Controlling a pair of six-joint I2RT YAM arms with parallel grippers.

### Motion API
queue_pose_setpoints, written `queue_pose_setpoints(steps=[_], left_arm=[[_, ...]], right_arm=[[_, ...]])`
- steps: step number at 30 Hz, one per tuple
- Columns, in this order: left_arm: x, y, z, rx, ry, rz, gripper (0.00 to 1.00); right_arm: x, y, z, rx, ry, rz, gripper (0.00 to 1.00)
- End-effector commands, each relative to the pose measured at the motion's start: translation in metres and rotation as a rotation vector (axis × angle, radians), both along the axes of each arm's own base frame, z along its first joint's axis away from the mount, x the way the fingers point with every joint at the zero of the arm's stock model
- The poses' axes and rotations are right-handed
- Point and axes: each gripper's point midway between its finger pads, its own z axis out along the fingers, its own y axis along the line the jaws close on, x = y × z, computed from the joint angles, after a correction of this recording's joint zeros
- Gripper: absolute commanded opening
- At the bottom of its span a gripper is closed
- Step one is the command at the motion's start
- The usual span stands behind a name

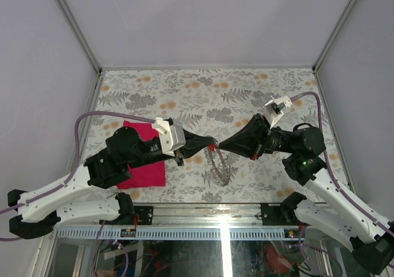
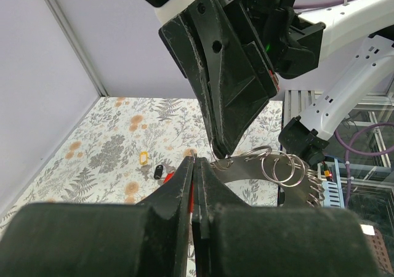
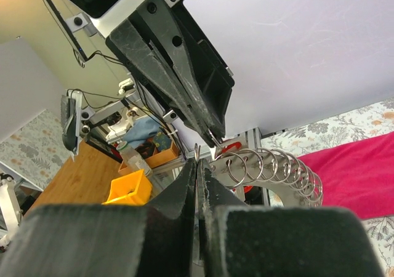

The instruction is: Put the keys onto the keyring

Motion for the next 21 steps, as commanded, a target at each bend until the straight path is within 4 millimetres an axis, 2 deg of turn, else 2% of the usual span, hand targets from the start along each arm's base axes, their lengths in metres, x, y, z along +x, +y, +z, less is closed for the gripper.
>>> queue_pose_setpoints(steps=[1,21], left_arm=[[-0.002,0.002,0.016,-0.063,-0.025,-0.006,0.00],[-0.014,0.002,0.014,-0.053,-0.026,-0.067,0.00]], right_arm=[[-0.006,-0.008,0.033,0.073,-0.076,-0.030,0.00],[0.001,-0.010,0.037,0.102,-0.032,-0.077,0.00]])
